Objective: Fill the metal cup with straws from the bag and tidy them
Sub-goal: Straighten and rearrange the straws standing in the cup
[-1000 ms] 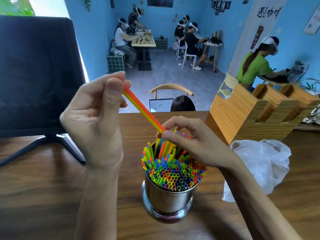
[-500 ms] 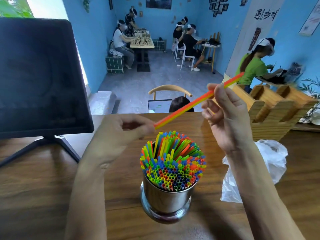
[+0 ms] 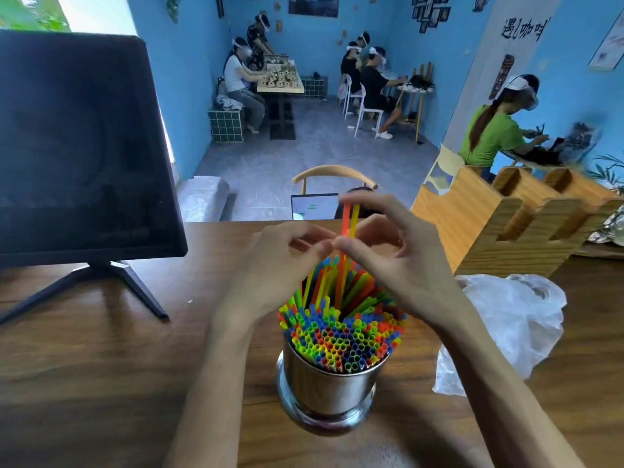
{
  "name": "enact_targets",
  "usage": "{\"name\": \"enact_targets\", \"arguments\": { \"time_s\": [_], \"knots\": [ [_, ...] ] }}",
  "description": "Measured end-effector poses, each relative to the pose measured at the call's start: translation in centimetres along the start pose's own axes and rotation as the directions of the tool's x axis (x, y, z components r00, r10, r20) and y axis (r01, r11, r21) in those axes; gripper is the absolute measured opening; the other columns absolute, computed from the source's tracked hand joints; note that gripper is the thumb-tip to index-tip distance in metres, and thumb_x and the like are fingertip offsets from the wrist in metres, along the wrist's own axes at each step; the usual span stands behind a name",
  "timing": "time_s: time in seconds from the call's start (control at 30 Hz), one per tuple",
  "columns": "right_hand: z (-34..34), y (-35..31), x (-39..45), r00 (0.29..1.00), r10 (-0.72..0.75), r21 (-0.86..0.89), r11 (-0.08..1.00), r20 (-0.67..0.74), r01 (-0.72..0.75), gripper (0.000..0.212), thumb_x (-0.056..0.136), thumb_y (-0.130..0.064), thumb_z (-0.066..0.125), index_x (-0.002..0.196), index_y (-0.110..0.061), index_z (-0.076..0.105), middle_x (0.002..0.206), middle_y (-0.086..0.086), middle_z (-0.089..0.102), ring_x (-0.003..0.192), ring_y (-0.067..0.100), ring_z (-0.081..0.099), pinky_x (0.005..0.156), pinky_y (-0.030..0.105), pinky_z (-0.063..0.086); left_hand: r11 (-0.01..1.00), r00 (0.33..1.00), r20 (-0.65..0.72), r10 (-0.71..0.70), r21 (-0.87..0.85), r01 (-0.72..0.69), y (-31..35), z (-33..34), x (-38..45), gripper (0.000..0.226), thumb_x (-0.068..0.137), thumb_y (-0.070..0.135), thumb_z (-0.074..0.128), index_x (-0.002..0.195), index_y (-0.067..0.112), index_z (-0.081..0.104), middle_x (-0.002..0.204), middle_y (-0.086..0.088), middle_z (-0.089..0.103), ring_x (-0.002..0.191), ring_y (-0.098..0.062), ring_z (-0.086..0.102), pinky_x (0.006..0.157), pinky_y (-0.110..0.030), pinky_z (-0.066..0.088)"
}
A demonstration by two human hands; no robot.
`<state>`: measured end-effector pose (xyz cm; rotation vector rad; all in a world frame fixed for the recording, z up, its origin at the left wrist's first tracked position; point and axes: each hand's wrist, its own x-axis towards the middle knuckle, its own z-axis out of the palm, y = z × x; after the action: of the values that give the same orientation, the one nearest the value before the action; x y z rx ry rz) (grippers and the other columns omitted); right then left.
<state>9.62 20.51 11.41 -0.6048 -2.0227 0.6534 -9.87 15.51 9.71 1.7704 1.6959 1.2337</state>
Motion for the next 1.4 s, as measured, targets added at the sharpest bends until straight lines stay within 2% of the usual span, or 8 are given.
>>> {"name": "enact_targets", "arguments": {
  "time_s": [0.17,0.4,0.6,0.8,0.9,1.0,1.13,1.4],
  "knots": [
    [-0.1,0.6,-0.6,0.988,0.047,-0.204,0.979,0.147,-0.017,0.020,0.085,-0.046,0.075,0.089,-0.027,0.081,0.096,-0.017,0.069,0.106,0.011,0.060,0.090,0.043,0.049,0.986,0.985,0.170,0.037,0.156,-0.064,0.3,0.3,1.0,0.019,0.101,0.036,0.060,0.109,0.044,0.075,0.093,0.029,0.071,0.091,0.011,0.063,0.079,-0.017,0.051],
    [-2.4,0.4,-0.4,0.908,0.209,-0.294,0.951,0.362,-0.102,0.038,0.088,-0.064,0.056,0.094,-0.036,0.081,0.102,-0.019,0.061,0.113,0.008,0.050,0.100,0.044,0.039,0.975,0.953,0.299,0.056,0.188,-0.117,0.5,0.2,1.8,0.019,0.101,0.043,0.060,0.105,0.041,0.078,0.087,0.031,0.070,0.091,0.010,0.063,0.075,-0.015,0.043],
    [-2.8,1.3,-0.4,0.963,0.234,0.061,0.968,0.133,-0.244,0.038,0.104,-0.047,0.045,0.103,-0.031,0.079,0.097,-0.007,0.071,0.101,0.007,0.065,0.088,0.021,0.046,0.981,0.945,0.322,0.055,0.158,-0.111,0.7,-0.2,2.0,0.017,0.093,0.049,0.068,0.090,0.036,0.079,0.086,0.029,0.071,0.086,0.008,0.064,0.069,-0.010,0.042],
    [-2.8,2.4,-0.2,0.955,0.281,0.106,0.951,0.090,-0.290,0.046,0.103,-0.048,0.038,0.102,-0.027,0.079,0.093,-0.007,0.075,0.091,-0.001,0.064,0.078,0.005,0.041,0.985,0.954,0.290,0.071,0.130,-0.113,0.8,-0.1,1.7,0.011,0.094,0.045,0.069,0.087,0.038,0.074,0.089,0.028,0.070,0.088,0.008,0.064,0.071,-0.004,0.041],
    [-2.6,2.4,-0.3,0.951,0.296,0.129,0.943,0.092,-0.306,0.040,0.103,-0.048,0.043,0.104,-0.029,0.078,0.095,-0.006,0.075,0.096,0.002,0.066,0.082,0.008,0.042,0.995,0.980,0.180,0.086,0.032,-0.093,1.2,-0.1,1.5,0.011,0.098,0.038,0.066,0.087,0.039,0.070,0.083,0.026,0.069,0.076,0.006,0.062,0.068,-0.007,0.042],
    [-2.2,2.1,-0.1,0.951,0.271,0.093,0.953,0.151,-0.287,0.032,0.102,-0.045,0.051,0.114,-0.027,0.074,0.106,-0.012,0.075,0.108,0.007,0.067,0.097,0.031,0.048,0.967,0.982,-0.046,0.186,-0.167,-0.191,2.6,-0.7,1.3,0.013,0.100,0.031,0.064,0.088,0.036,0.067,0.083,0.020,0.073,0.075,0.003,0.064,0.070,-0.016,0.045],
    [-1.2,1.1,-0.1,0.923,0.213,0.065,0.967,0.319,-0.246,0.033,0.100,-0.044,0.058,0.132,-0.036,0.065,0.117,-0.017,0.073,0.117,0.007,0.065,0.102,0.042,0.049,0.816,0.883,-0.366,0.296,-0.383,-0.432,5.1,-1.9,1.1,0.006,0.101,0.030,0.061,0.096,0.030,0.064,0.086,0.011,0.078,0.075,-0.001,0.070,0.065,-0.012,0.047],
    [-0.7,1.0,0.5,0.934,0.105,0.140,0.977,0.341,-0.161,0.013,0.098,-0.026,0.067,0.107,-0.028,0.075,0.105,-0.005,0.076,0.104,0.019,0.070,0.096,0.055,0.051,0.756,0.781,-0.574,0.245,-0.392,-0.525,5.5,-2.3,1.2,0.013,0.101,0.024,0.064,0.113,0.023,0.069,0.081,0.005,0.077,0.070,-0.025,0.071,0.060,-0.024,0.053]
  ]
}}
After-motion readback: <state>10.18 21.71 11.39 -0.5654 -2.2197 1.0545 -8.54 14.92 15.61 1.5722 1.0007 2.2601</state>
